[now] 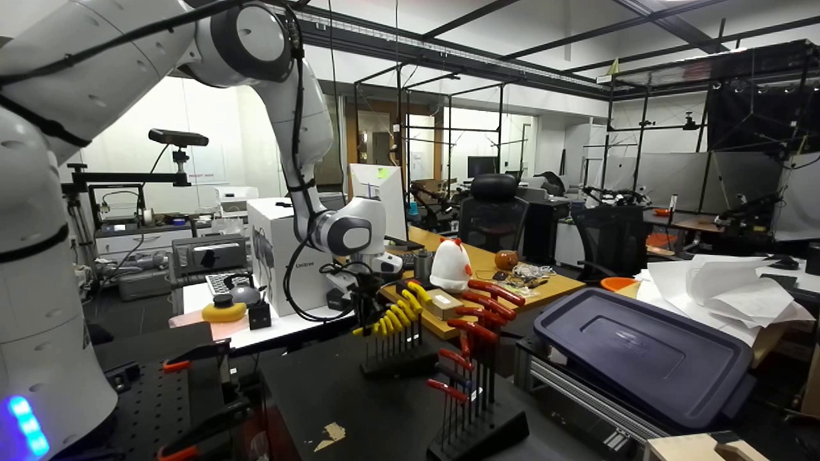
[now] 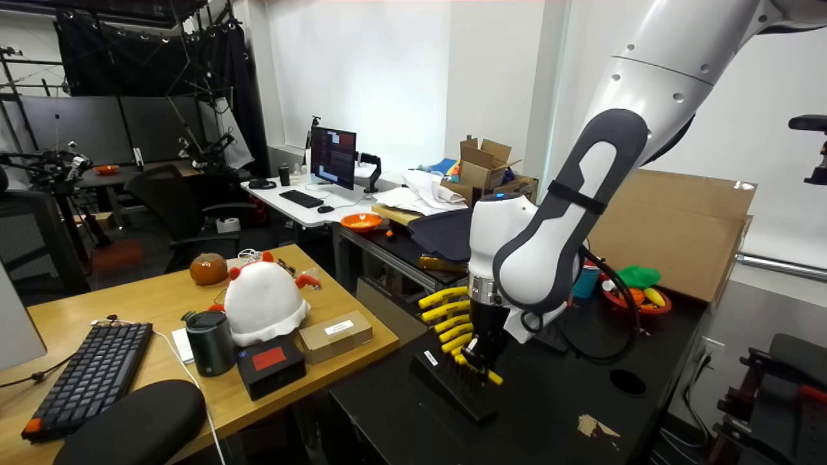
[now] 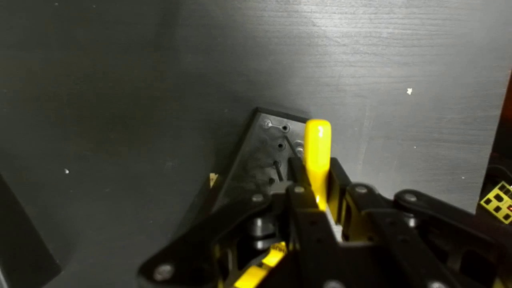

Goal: Remove two yellow wrenches from the stand.

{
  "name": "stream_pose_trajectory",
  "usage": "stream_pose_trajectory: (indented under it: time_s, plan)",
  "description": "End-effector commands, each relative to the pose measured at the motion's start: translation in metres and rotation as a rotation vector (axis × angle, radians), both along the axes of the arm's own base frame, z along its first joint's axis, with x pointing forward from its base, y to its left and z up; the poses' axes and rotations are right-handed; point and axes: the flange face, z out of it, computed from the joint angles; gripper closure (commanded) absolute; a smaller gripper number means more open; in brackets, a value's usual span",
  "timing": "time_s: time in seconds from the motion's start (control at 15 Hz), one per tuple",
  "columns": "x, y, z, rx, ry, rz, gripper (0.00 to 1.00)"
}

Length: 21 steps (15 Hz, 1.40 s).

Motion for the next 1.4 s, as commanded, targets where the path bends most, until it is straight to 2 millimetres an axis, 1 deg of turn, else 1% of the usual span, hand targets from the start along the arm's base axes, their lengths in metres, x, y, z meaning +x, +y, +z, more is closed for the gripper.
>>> stream_pose_trajectory:
  time_s: [0.0,0.4,0.93,1.13,1.33]
  plan:
    - [-0.004,0.001,0.021,-0.017,-0.018,-0.011,0.96]
    - [-0.006,0.002,0.026,-0.030,-0.018,-0.025,0.96]
    - [-0.011,-0.003,0.027,-0.038,-0.007,-0.031,0.96]
    - [-0.014,-0.010,0.030,-0.033,-0.005,-0.046,0.96]
    - [-0.019,-0.022,0.032,-0.025,0.000,-0.078,0.96]
